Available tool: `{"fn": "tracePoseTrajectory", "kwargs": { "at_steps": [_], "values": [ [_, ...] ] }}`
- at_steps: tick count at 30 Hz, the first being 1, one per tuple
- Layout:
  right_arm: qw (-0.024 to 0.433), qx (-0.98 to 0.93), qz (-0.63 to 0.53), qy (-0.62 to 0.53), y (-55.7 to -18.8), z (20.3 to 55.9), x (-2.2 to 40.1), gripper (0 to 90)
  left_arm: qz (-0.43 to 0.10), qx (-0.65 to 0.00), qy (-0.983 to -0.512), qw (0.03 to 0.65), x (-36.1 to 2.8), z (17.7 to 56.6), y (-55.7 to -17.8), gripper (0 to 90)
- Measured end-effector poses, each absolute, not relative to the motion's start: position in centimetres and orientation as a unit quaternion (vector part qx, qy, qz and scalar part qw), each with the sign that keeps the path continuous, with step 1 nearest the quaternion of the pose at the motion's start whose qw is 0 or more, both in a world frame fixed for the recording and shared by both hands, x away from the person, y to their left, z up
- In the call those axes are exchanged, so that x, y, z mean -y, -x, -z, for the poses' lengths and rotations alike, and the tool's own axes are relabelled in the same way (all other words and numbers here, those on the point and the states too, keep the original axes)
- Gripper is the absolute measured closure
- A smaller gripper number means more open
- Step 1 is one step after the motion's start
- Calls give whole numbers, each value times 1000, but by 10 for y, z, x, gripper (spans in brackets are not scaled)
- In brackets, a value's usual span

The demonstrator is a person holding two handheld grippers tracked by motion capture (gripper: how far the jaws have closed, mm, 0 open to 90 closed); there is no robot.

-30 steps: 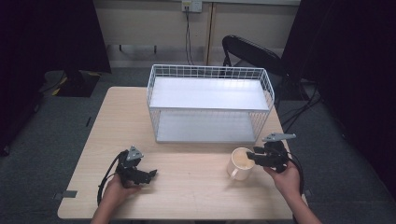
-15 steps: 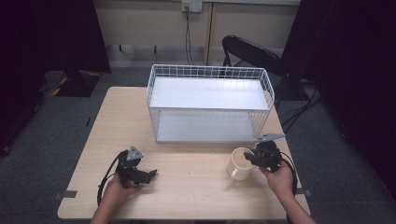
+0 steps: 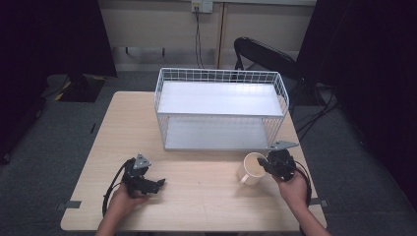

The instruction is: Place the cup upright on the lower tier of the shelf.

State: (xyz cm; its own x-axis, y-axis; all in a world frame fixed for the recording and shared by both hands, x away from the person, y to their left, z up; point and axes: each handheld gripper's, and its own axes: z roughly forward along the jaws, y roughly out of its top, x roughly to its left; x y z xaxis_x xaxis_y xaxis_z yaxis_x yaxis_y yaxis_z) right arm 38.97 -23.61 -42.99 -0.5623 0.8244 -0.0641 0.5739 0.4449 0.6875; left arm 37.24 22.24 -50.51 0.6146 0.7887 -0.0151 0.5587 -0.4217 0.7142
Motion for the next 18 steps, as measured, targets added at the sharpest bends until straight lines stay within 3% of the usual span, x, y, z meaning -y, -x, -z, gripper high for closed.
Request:
{"fn": "tracePoseTrajectory", "kwargs": {
  "at_steps": [18],
  "values": [
    [216,-804,-348,-431,-398,421,223,824,-164,-407,-827,351,-222,505,-372,0]
  ]
}}
